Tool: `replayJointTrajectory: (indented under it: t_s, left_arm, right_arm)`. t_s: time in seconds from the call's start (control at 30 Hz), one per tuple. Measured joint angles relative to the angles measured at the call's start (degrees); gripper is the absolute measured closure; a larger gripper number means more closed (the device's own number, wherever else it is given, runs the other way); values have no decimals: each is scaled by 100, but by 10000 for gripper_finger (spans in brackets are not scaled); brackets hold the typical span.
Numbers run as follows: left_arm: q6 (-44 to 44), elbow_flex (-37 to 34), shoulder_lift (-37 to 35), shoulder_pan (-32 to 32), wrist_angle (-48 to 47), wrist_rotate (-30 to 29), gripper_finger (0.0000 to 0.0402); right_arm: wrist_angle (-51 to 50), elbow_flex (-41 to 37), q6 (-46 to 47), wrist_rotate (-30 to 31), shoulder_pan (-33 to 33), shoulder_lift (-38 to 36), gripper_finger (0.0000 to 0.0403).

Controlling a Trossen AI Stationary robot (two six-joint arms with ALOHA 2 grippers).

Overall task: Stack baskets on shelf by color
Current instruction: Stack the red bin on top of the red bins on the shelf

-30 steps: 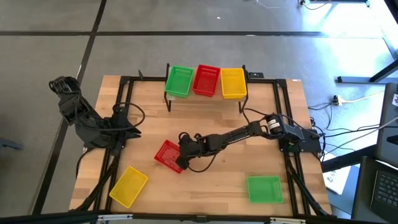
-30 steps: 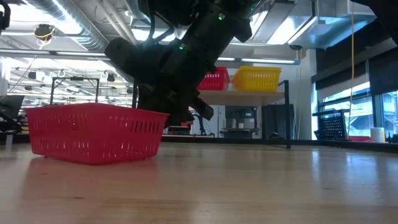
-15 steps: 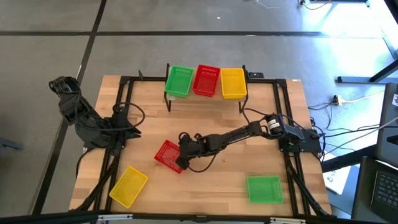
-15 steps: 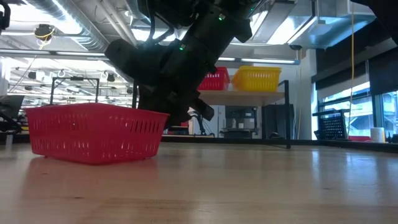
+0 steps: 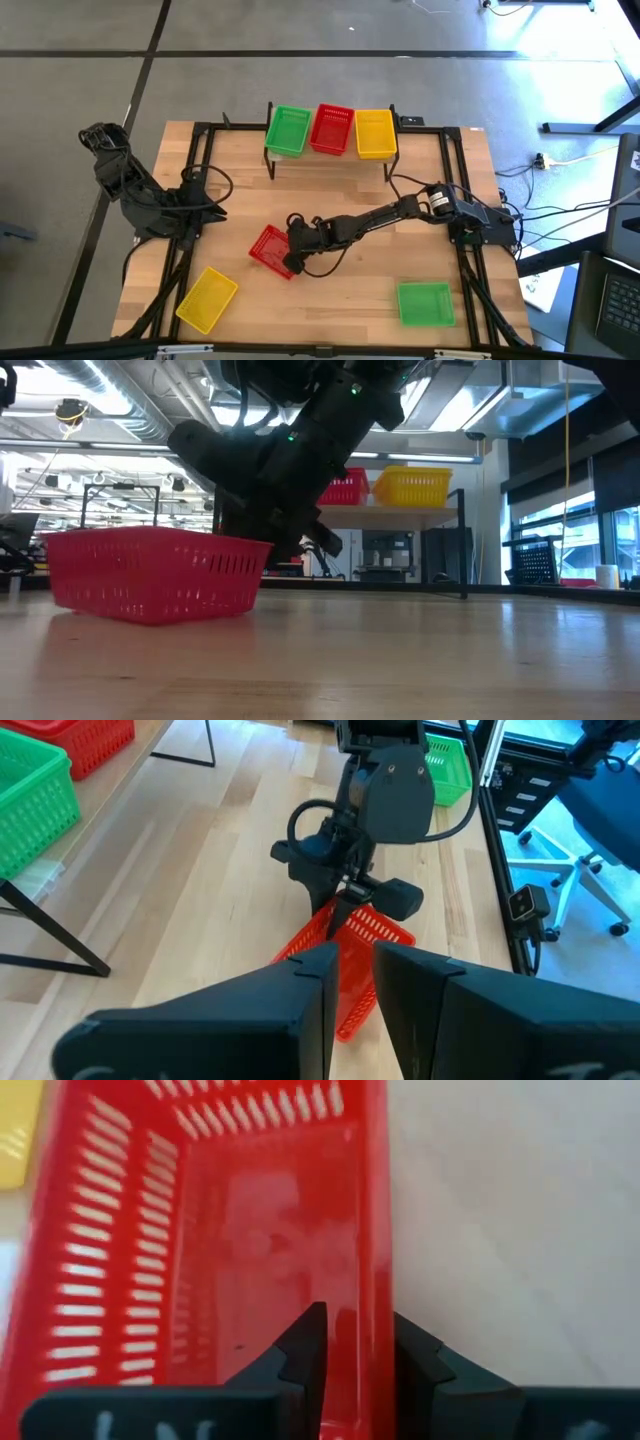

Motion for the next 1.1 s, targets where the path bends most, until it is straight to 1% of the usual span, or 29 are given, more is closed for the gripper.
replayJointTrajectory:
  t_s: [0.13,0.33,0.43,0.57,0.7,0.77,0.87,1.0,1.1]
  left_arm:
    - [13,0,1,-1,-7,2,344]
    - [13,0,-1,0,-22,2,344]
    - [13,0,1,0,-24,2,344]
    - [14,0,0,0,-24,2,344]
    - [16,0,1,-1,-26,2,344]
    - [16,0,0,0,-43,2,344]
    - [16,0,0,1,-46,2,344]
    - [16,0,1,-1,-47,2,344]
    - [18,0,-1,1,-48,52,344]
  right_arm:
    - [-6,0,2,-180,0,128,328]
    - [20,2,8,-228,0,170,330]
    - [-2,2,43,-219,0,168,346]
    - [0,8,145,-228,0,168,392]
    - [-30,137,154,-236,7,168,398]
    - [-115,328,135,-235,15,168,401]
    - [-544,740,127,-223,27,168,401]
    - [-1497,1449,147,-13,81,168,401]
    - [-2324,2125,378,230,153,160,402]
